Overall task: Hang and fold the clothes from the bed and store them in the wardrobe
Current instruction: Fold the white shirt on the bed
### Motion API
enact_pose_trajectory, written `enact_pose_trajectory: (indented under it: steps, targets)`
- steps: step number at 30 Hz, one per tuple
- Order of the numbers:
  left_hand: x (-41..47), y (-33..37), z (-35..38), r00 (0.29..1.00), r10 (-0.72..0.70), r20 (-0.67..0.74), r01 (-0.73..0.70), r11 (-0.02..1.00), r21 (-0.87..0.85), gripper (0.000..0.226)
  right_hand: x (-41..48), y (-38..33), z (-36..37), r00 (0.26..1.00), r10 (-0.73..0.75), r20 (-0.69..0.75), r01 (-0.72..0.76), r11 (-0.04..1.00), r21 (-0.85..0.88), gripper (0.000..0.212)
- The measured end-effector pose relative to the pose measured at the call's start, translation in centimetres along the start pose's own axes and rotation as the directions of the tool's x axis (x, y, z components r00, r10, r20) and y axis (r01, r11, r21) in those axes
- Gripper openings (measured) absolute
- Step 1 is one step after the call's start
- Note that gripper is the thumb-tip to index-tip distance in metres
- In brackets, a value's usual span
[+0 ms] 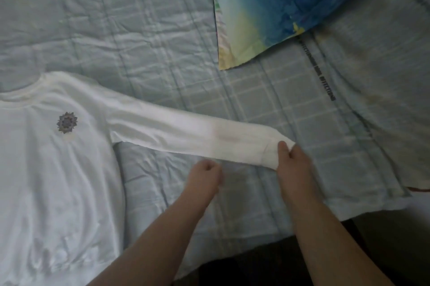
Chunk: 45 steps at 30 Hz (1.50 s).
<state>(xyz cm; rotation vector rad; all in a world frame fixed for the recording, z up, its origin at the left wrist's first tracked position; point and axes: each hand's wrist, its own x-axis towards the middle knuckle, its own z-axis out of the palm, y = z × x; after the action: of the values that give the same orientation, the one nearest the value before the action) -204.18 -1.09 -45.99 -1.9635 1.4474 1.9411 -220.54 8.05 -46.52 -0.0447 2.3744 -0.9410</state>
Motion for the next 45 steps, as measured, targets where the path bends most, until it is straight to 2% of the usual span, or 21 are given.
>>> enact_pose_trajectory:
  steps: [1, 2, 4, 5, 7, 12, 18, 21, 22, 23, 24, 25, 26, 27, 28, 29, 30, 32, 35, 37, 45]
  targets:
    - [0.5, 0.3, -0.9, 0.979, 0.179, -0.096, -0.159, 0.970, 0.184, 0.012, 0.6, -0.2, 0.0, 0.999, -0.034, -0.008, 0.034, 0.999, -0.017, 0.042]
    - [0.9, 0.7, -1.6, 0.921, 0.370, -0.120, -0.300, 0.872, 0.388, 0.016, 1.2, -0.5, 0.1, 0.997, -0.067, -0.024, 0.066, 0.997, -0.033, 0.041]
    - [2.4, 1.6, -2.2, 0.751, 0.661, -0.005, -0.500, 0.574, 0.648, 0.033, 2.5, -1.1, 0.4, 0.991, -0.125, -0.056, 0.122, 0.991, -0.062, 0.040]
    - [3.4, 2.2, -2.3, 0.694, 0.717, 0.063, -0.538, 0.458, 0.708, 0.041, 3.3, -1.3, 0.6, 0.986, -0.150, -0.073, 0.145, 0.987, -0.073, 0.039]
    - [5.4, 3.1, -1.7, 0.662, 0.733, 0.155, -0.528, 0.309, 0.791, 0.053, 4.6, -1.7, 0.7, 0.973, -0.203, -0.109, 0.195, 0.978, -0.074, 0.036]
    - [9.3, 3.3, 1.0, 0.783, 0.559, 0.274, -0.442, 0.190, 0.877, 0.062, 6.8, -1.6, 0.7, 0.893, -0.355, -0.276, 0.337, 0.935, -0.112, 0.032]
    - [11.5, 2.0, 2.2, 0.846, 0.438, 0.305, -0.382, 0.099, 0.919, 0.065, 9.0, 1.1, 1.7, 0.973, -0.195, -0.125, 0.163, 0.960, -0.226, 0.030]
    - [10.6, 3.0, 1.7, 0.815, 0.485, 0.319, -0.440, 0.158, 0.884, 0.065, 8.6, -0.6, 1.7, 0.974, -0.191, -0.119, 0.177, 0.977, -0.123, 0.029]
    - [10.0, 3.5, 1.4, 0.770, 0.553, 0.320, -0.504, 0.218, 0.836, 0.062, 7.8, -1.6, 1.6, 0.970, -0.213, -0.118, 0.208, 0.977, -0.055, 0.026]
    - [9.1, 3.9, 1.1, 0.730, 0.620, 0.287, -0.581, 0.343, 0.738, 0.054, 6.7, -2.7, 1.6, 0.967, -0.233, -0.101, 0.236, 0.972, 0.019, 0.024]
    - [8.0, 4.6, 0.8, 0.742, 0.634, 0.216, -0.622, 0.533, 0.573, 0.044, 5.1, -4.0, 1.7, 0.964, -0.259, -0.065, 0.264, 0.961, 0.087, 0.020]
    - [6.6, 5.3, 0.4, 0.821, 0.550, 0.157, -0.569, 0.757, 0.323, 0.036, 3.4, -5.3, 2.0, 0.954, -0.299, -0.006, 0.297, 0.943, 0.150, 0.016]
    - [5.4, 6.1, -0.1, 0.892, 0.416, 0.177, -0.424, 0.906, 0.010, 0.037, 1.6, -6.3, 2.7, 0.935, -0.347, 0.076, 0.323, 0.920, 0.223, 0.014]
    - [4.8, 6.7, -0.8, 0.925, 0.300, 0.236, -0.240, 0.938, -0.249, 0.045, 0.0, -7.1, 3.5, 0.908, -0.382, 0.173, 0.323, 0.899, 0.295, 0.018]
    - [4.4, 6.9, -1.9, 0.933, 0.223, 0.283, -0.089, 0.903, -0.421, 0.056, -1.5, -7.6, 4.7, 0.876, -0.401, 0.268, 0.304, 0.890, 0.341, 0.025]
    - [4.4, 7.0, -3.3, 0.943, 0.182, 0.277, -0.021, 0.868, -0.496, 0.065, -2.9, -7.9, 5.9, 0.842, -0.418, 0.343, 0.303, 0.890, 0.341, 0.032]
    - [4.6, 7.0, -4.9, 0.957, 0.159, 0.242, -0.007, 0.848, -0.529, 0.066, -4.0, -8.1, 7.2, 0.811, -0.443, 0.383, 0.334, 0.887, 0.318, 0.035]
    - [5.4, 6.6, -8.7, 0.974, 0.168, 0.152, -0.063, 0.847, -0.527, 0.048, -5.5, -8.3, 9.8, 0.767, -0.530, 0.361, 0.482, 0.848, 0.220, 0.037]
    - [7.1, 5.1, -14.9, 0.983, 0.181, 0.042, -0.134, 0.843, -0.521, 0.026, -7.4, -9.2, 14.1, 0.601, -0.725, 0.336, 0.779, 0.625, -0.046, 0.042]
    - [8.0, 4.2, -19.5, 0.980, 0.197, 0.014, -0.162, 0.840, -0.517, 0.024, -9.2, -9.8, 17.9, 0.524, -0.748, 0.407, 0.851, 0.479, -0.215, 0.048]
    - [9.0, -1.5, -40.8, 0.973, 0.192, -0.127, -0.230, 0.846, -0.482, 0.030, -20.2, -14.0, 35.6, 0.483, -0.652, 0.584, 0.872, 0.297, -0.390, 0.059]
